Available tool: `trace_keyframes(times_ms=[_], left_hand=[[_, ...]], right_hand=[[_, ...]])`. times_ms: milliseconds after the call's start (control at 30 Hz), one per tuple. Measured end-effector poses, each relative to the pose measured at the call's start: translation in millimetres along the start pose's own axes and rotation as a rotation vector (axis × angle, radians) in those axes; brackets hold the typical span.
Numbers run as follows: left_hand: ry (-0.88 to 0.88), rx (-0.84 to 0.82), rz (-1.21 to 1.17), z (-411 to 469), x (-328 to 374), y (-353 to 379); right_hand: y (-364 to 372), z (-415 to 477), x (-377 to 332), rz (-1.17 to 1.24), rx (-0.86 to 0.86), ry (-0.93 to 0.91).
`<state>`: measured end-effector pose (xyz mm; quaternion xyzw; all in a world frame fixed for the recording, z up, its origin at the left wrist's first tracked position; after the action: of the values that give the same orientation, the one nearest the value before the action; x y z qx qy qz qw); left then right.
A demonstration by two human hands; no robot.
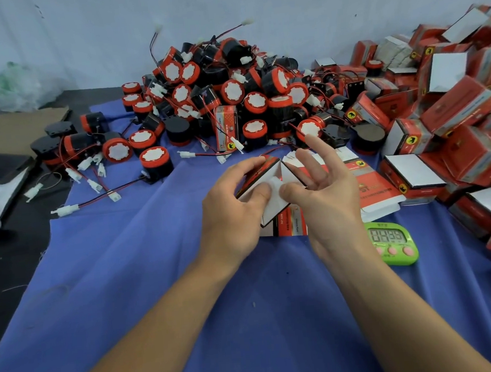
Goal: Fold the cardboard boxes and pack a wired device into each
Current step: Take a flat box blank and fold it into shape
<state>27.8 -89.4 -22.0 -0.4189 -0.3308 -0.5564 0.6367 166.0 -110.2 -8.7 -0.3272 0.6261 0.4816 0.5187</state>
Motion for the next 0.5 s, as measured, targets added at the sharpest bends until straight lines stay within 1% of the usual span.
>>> trace_keyframes(times_ms=[100, 267, 500], left_hand=[[0.039, 0.061, 0.079, -1.3, 1.6, -0.8], [0.081, 0.093, 0.166, -4.2, -0.9, 1.6], [0.123, 0.099, 0.178, -6.6, -1.7, 5.0]], right_hand=[[2.2, -1.3, 4.4, -0.06, 0.002, -0.005], [3.3, 0.0, 10.0, -0.115, 0.036, -0.003], [4.1, 3.2, 13.5, -0.162, 0.037, -0.004]])
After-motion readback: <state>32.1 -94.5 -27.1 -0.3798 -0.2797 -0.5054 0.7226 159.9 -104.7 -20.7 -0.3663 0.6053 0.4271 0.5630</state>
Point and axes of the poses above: each hand's wrist, its own z-axis towards the middle knuckle, its own y-axis out of the palm, x = y × z, the point moved 1 cm from there along z, towards the middle knuckle, and after that the axes turned 6 degrees about y, right-handed, at the moved point
